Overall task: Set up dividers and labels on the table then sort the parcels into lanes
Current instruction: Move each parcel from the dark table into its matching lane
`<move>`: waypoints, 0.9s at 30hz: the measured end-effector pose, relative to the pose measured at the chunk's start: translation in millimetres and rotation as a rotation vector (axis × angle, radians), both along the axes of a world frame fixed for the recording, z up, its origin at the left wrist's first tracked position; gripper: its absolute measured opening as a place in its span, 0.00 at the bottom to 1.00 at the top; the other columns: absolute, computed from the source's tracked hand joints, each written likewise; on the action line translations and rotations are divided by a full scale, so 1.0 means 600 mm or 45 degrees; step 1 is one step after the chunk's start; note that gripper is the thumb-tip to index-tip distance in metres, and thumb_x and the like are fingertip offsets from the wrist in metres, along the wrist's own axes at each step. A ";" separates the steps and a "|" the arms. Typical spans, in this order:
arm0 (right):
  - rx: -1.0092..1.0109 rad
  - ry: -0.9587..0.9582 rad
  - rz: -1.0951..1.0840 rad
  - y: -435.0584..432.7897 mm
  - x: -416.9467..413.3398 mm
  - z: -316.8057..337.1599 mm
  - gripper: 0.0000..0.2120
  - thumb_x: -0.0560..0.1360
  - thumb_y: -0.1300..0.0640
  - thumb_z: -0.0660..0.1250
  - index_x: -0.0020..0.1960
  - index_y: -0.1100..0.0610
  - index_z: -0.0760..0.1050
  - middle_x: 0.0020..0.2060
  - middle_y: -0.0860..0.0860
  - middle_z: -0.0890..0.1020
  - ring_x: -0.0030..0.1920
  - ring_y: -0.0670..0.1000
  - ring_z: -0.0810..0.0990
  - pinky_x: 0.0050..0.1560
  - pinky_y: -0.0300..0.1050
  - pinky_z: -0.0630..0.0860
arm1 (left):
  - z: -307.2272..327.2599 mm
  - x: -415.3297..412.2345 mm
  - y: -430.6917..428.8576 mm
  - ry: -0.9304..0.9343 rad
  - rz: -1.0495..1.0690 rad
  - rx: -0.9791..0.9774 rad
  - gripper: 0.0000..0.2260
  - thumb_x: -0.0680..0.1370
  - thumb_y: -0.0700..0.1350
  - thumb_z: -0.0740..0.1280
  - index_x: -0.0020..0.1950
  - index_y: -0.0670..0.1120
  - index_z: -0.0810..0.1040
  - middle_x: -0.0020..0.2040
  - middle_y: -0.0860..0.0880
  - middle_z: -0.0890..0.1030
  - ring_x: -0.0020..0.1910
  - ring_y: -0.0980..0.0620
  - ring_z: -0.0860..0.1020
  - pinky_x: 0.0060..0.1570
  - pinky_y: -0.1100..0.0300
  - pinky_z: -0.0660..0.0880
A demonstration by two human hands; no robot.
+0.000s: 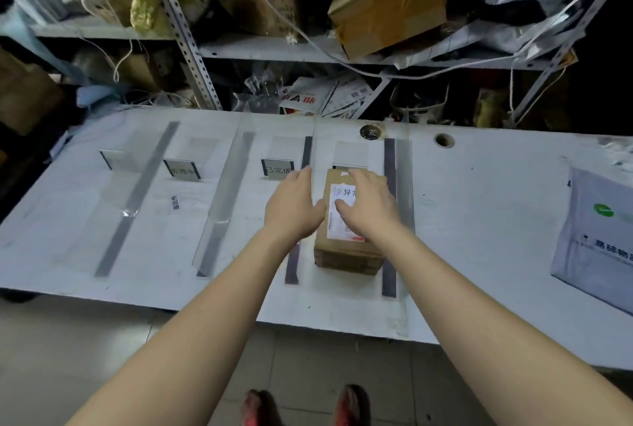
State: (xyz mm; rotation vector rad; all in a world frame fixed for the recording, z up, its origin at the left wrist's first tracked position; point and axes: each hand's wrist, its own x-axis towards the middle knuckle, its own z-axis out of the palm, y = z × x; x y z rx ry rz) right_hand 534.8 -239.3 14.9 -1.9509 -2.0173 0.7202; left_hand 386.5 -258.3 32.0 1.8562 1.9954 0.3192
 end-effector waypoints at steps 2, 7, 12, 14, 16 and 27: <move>0.047 -0.116 0.154 0.004 -0.042 0.040 0.30 0.79 0.48 0.68 0.78 0.53 0.65 0.76 0.52 0.67 0.74 0.57 0.66 0.70 0.52 0.66 | 0.039 -0.053 -0.004 0.126 0.000 0.090 0.25 0.79 0.49 0.66 0.74 0.45 0.65 0.71 0.44 0.72 0.68 0.43 0.71 0.60 0.49 0.73; 0.201 -0.240 0.436 -0.001 -0.197 0.122 0.31 0.78 0.45 0.68 0.78 0.51 0.64 0.76 0.51 0.67 0.74 0.56 0.65 0.70 0.53 0.66 | 0.110 -0.235 -0.038 0.415 0.099 0.198 0.27 0.79 0.52 0.66 0.75 0.46 0.64 0.70 0.46 0.72 0.68 0.43 0.71 0.62 0.48 0.70; 0.344 -0.283 0.673 -0.025 -0.412 0.192 0.31 0.78 0.45 0.68 0.78 0.50 0.64 0.77 0.49 0.66 0.75 0.56 0.65 0.71 0.55 0.65 | 0.167 -0.464 -0.108 0.563 0.246 0.244 0.27 0.78 0.54 0.65 0.76 0.49 0.66 0.71 0.48 0.72 0.71 0.45 0.68 0.68 0.49 0.64; 0.344 -0.253 0.753 -0.043 -0.511 0.214 0.31 0.77 0.44 0.68 0.77 0.50 0.66 0.76 0.49 0.67 0.74 0.57 0.66 0.71 0.56 0.67 | 0.183 -0.568 -0.143 0.603 0.345 0.222 0.28 0.78 0.56 0.64 0.76 0.50 0.66 0.72 0.47 0.72 0.73 0.45 0.67 0.72 0.46 0.60; 0.336 -0.229 0.838 -0.061 -0.613 0.228 0.32 0.76 0.43 0.69 0.77 0.51 0.67 0.76 0.50 0.68 0.74 0.58 0.67 0.72 0.57 0.67 | 0.194 -0.672 -0.181 0.619 0.444 0.188 0.29 0.78 0.59 0.63 0.77 0.50 0.65 0.73 0.48 0.71 0.74 0.46 0.65 0.75 0.44 0.58; 0.293 -0.086 1.084 -0.153 -1.109 0.248 0.35 0.76 0.41 0.70 0.79 0.48 0.64 0.81 0.49 0.61 0.78 0.55 0.63 0.73 0.58 0.68 | 0.227 -1.131 -0.347 0.606 0.699 0.094 0.28 0.78 0.58 0.62 0.76 0.52 0.66 0.73 0.47 0.71 0.73 0.44 0.66 0.74 0.46 0.60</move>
